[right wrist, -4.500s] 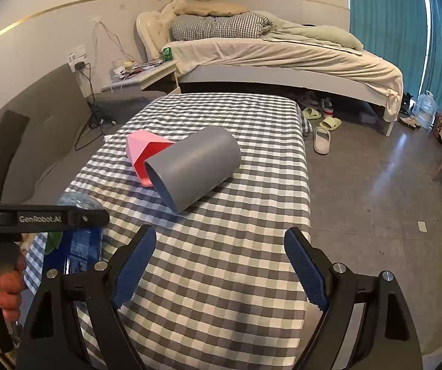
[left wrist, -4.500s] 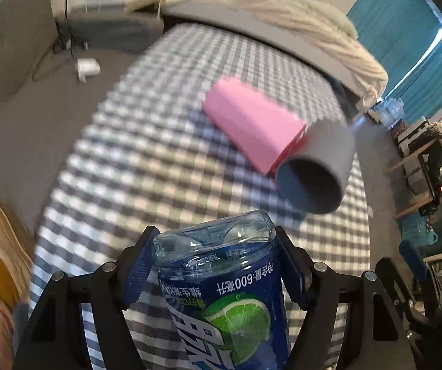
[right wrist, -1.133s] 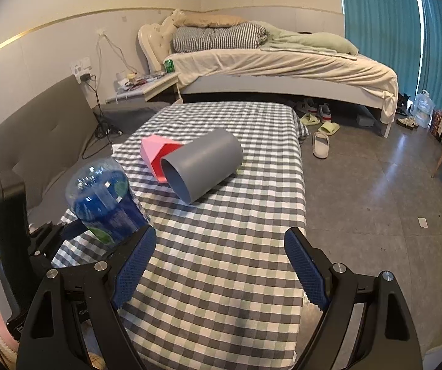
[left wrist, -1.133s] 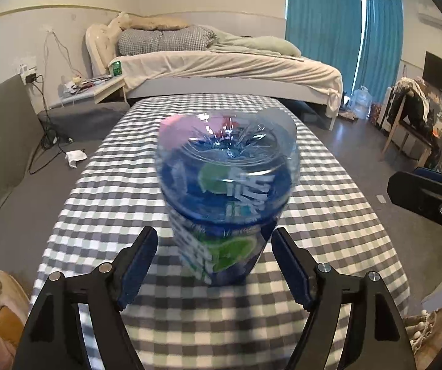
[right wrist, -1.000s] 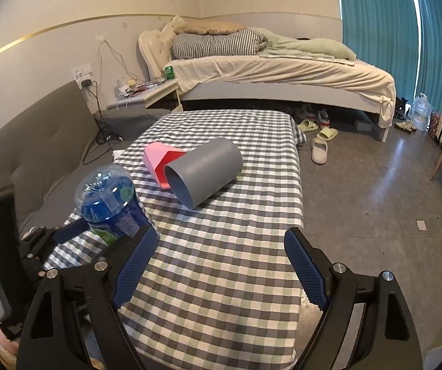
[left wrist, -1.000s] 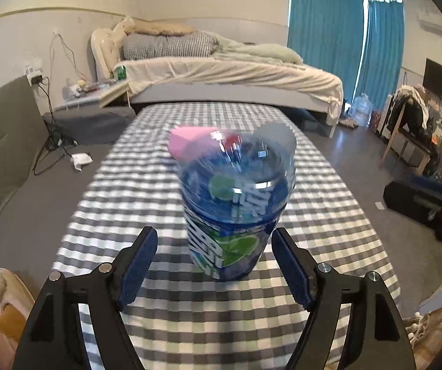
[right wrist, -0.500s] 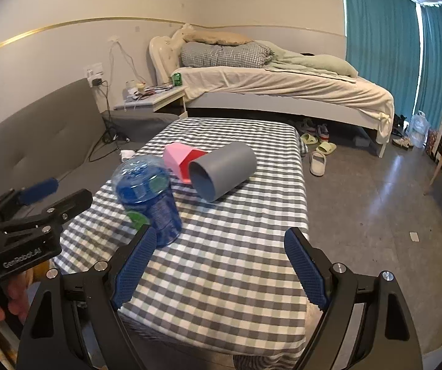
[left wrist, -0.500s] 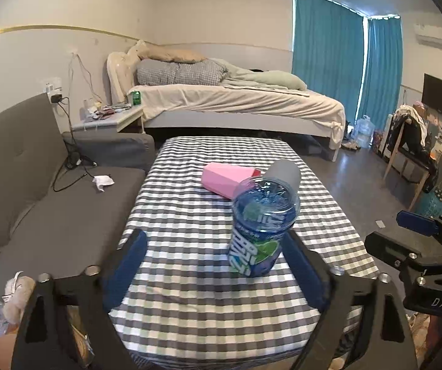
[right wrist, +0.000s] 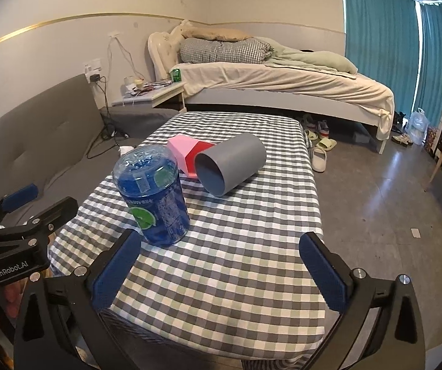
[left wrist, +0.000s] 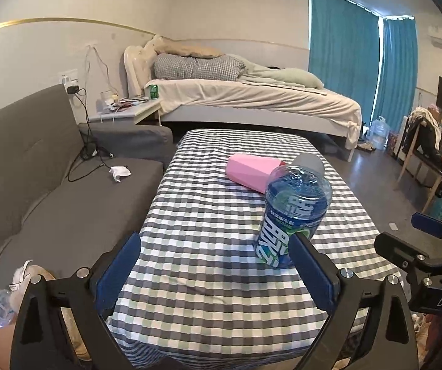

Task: Flip cup upside down

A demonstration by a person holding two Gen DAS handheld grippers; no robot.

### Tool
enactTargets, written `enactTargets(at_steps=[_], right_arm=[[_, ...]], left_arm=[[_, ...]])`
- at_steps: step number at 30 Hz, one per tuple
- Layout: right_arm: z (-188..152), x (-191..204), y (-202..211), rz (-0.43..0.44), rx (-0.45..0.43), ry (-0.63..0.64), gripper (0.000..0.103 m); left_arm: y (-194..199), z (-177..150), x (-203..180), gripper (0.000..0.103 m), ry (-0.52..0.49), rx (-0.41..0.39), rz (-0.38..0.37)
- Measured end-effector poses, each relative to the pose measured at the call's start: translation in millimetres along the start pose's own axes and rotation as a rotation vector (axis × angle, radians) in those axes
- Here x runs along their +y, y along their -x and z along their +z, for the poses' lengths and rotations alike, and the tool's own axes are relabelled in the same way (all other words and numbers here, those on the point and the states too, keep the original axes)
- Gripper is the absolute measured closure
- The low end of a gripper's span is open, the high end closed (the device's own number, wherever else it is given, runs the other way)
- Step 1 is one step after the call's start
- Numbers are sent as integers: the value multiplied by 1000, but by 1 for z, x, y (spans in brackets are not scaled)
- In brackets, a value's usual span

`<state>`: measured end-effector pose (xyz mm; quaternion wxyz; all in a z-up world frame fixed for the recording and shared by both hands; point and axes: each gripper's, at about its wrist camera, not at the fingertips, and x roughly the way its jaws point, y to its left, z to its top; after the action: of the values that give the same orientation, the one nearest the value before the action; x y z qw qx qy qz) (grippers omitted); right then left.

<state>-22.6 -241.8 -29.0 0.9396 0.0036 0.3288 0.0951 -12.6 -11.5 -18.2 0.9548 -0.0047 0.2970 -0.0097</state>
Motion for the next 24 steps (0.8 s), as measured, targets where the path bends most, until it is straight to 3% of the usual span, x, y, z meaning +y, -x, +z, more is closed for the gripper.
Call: enactTargets(at_steps=[24], right_arm=[[0,-2,-5,-5,11,-7,0]], left_arm=[[1,3,0,4,6,-10,16]])
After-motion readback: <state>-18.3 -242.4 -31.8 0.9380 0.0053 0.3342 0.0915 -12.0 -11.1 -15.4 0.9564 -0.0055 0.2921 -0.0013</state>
